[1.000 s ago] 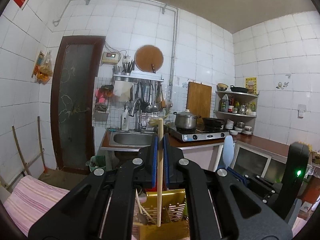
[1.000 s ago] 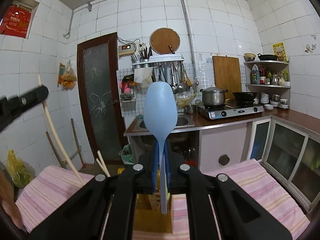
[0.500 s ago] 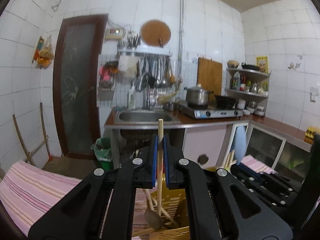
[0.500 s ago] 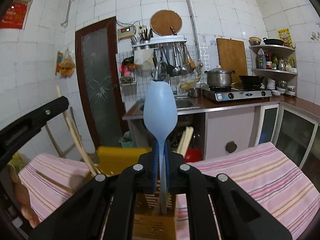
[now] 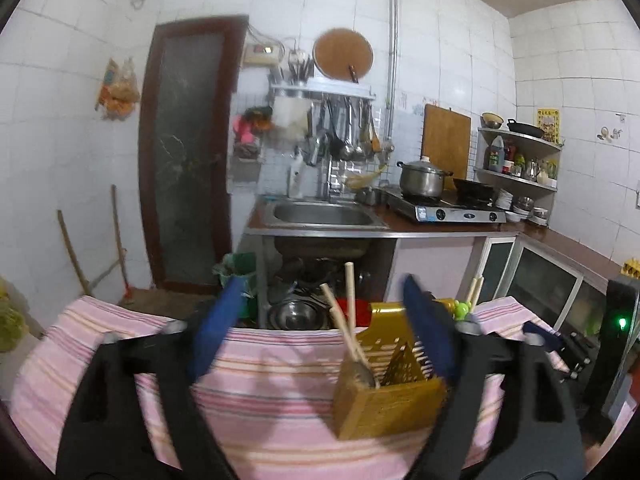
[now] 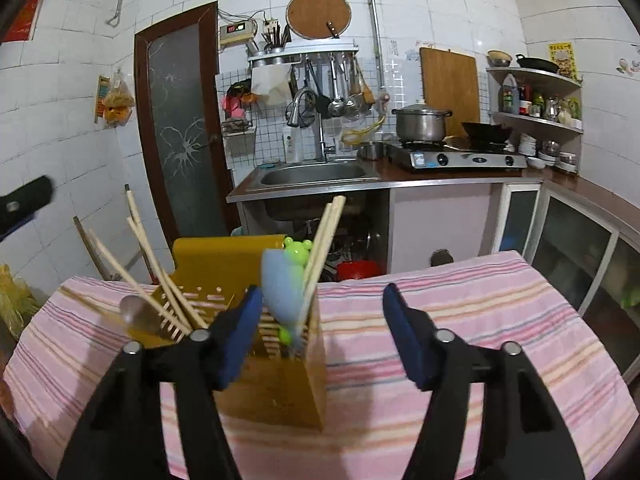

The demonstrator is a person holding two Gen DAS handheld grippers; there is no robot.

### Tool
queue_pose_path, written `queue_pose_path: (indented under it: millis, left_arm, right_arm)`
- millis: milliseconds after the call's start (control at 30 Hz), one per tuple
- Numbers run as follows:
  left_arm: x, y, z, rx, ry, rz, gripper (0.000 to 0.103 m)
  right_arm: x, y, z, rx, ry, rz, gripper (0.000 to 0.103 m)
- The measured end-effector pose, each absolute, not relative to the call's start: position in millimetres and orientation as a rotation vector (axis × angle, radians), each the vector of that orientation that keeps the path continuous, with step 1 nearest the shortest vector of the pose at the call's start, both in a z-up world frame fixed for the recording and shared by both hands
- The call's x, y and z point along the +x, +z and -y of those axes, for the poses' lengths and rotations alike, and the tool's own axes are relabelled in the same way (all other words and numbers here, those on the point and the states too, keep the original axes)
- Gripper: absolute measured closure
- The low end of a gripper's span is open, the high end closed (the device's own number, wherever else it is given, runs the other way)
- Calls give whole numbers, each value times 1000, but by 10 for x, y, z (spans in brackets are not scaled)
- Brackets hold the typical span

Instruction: Organize utensils

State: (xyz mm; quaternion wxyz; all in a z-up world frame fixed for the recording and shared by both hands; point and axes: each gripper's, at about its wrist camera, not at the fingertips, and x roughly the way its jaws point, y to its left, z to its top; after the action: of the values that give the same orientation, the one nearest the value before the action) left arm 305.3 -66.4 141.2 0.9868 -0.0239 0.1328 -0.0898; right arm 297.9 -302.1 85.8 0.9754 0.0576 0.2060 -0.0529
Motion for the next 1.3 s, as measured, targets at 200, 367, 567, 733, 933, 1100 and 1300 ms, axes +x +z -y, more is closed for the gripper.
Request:
queue_pose_path:
  millis: [200, 367, 567, 733, 933, 1100, 1300]
  left_arm:
    - [2314, 1335, 371, -17, -169, -275, 5]
    - [1736, 981, 123, -29, -134, -312, 5]
    - [1191, 515, 51, -45, -129, -358, 5]
    - [878, 212, 69, -6, -80, -348, 5]
    - [732, 66, 69, 14, -49, -304, 5]
    - [736, 99, 112, 30, -35, -270, 5]
    - [684, 106, 117, 32, -37, -233, 5]
  right_arm:
    - [2214, 896, 2899, 83, -134, -393, 15]
    - [1564, 741, 2717, 66, -141, -371, 5]
    - [959, 429, 2439, 35, -111, -375, 4]
    - [656, 275, 2314, 34, -129, -356, 4]
    - [447, 162, 2211, 16, -132, -302, 4]
    - [414, 114, 2245, 42, -124, -296, 4]
    - [371, 88, 2274, 55, -129, -280, 4]
